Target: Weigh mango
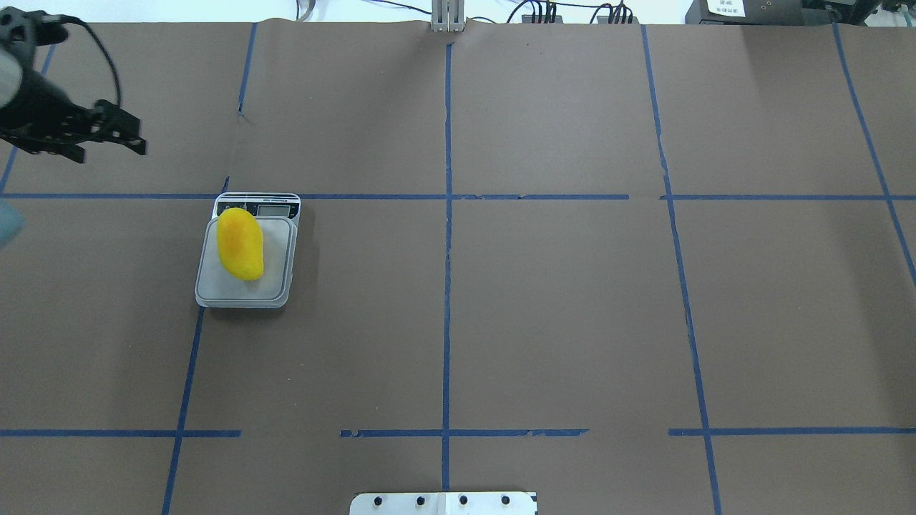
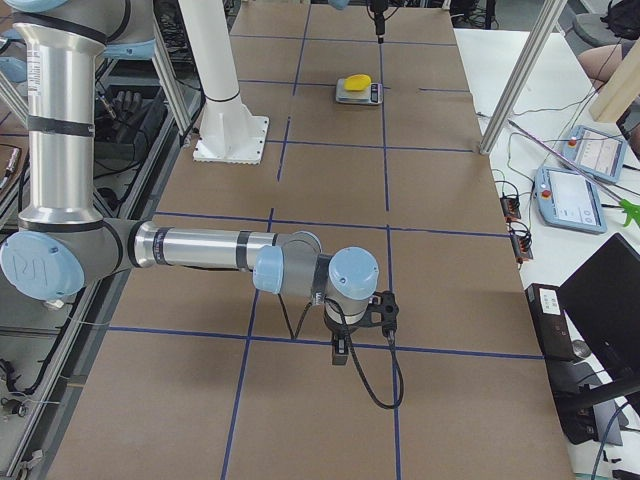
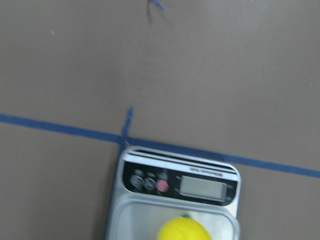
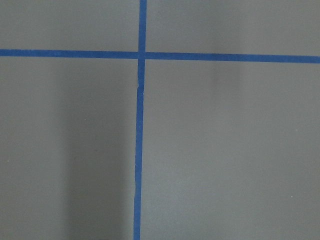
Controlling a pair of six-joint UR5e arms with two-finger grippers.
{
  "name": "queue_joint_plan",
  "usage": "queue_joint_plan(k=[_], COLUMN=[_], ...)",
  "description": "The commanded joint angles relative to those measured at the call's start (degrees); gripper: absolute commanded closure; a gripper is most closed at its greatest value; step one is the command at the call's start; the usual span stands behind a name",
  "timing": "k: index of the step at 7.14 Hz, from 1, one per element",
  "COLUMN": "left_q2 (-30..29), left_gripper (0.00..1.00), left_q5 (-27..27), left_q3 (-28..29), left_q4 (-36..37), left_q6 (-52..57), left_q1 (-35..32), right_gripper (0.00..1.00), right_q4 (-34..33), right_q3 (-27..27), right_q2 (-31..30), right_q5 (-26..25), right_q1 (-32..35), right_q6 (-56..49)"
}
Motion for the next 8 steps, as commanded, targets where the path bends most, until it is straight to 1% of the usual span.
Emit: queue_joint_plan(k=[1,2,3,4,5,6,7,8], left_q2=[10.76,13.07,12.83,12.57,11.52,8.46,7.65,8.16], left_gripper=[0.0,0.0,0.0,0.0,0.0,0.0,0.0,0.0], left_q5=[-3.78,-3.8,-3.45,-3.36,-3.45,-3.62,-3.97,-3.98], left_q3=[0.42,2.87,6.38,8.85,10.35,11.5,11.34,11.51], left_q4=[0.28,1.94,7.35,9.23,9.51,12.3,14.07,13.74], left_q6=[23.93,35.27,45.73,50.97,50.76,46.93,44.89,44.79], left_q1=[-12.06,-17.93,-24.26,-26.93,-27.13,-27.04,-26.96,-26.96], right_gripper=[0.0,0.0,0.0,0.0,0.0,0.0,0.0,0.0], right_q4=[0.0,0.0,0.0,0.0,0.0,0.0,0.0,0.0], right_q3=[0.0,0.0,0.0,0.0,0.0,0.0,0.0,0.0], right_q2=[0.07,-0.01,-0.01,0.07,-0.01,-0.01,0.07,-0.01], right_q5=[0.0,0.0,0.0,0.0,0.0,0.0,0.0,0.0], right_q1=[0.0,0.0,0.0,0.0,0.0,0.0,0.0,0.0], right_q6=[0.0,0.0,0.0,0.0,0.0,0.0,0.0,0.0])
